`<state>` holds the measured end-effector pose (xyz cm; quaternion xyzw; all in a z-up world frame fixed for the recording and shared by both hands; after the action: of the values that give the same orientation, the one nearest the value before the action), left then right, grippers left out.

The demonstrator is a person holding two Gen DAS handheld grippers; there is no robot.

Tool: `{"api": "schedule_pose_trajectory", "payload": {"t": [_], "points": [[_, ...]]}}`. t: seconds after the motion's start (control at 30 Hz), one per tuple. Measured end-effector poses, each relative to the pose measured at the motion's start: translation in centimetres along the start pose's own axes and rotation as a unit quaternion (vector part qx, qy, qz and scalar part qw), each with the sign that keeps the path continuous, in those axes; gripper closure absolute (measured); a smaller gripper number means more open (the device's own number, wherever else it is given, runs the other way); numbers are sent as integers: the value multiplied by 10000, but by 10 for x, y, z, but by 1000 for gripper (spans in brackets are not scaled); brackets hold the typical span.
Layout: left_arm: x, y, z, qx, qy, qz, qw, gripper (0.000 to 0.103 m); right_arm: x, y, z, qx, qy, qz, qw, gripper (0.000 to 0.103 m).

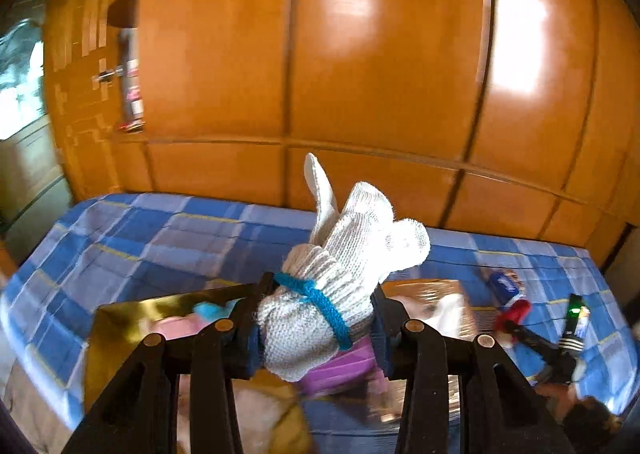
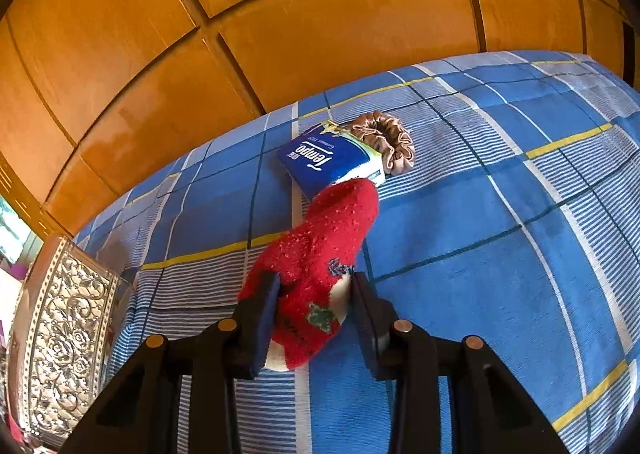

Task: Organize soft objects
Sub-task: 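Carry the glove toward the gold tray with the left tool while the right tool holds the red sock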

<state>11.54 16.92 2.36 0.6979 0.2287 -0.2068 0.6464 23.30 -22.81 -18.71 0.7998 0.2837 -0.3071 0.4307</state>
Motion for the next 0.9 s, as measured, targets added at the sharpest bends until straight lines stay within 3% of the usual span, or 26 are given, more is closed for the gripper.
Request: {"api": "schedule_pose_trajectory", "payload": {"t": [0.27, 0.9], "points": [[-11, -44, -48, -373, 516, -231, 9977, 60, -1, -1, 0, 22, 13, 18, 10000, 68], [-29, -97, -99, -803, 937, -413, 9915, 60, -2, 0, -2, -204, -247, 68, 9995, 69]]}}
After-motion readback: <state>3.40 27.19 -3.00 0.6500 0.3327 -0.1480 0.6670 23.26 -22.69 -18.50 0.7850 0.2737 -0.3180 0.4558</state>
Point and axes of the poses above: each gripper's, at about its wrist camera, not at the fingertips, and x roughly the way its jaws point, z to its right, y to its top, the point moved 6 cm from there along x, roughly the way its jaws point, and after that the axes turned 12 degrees about x, right-handed, at the moved point
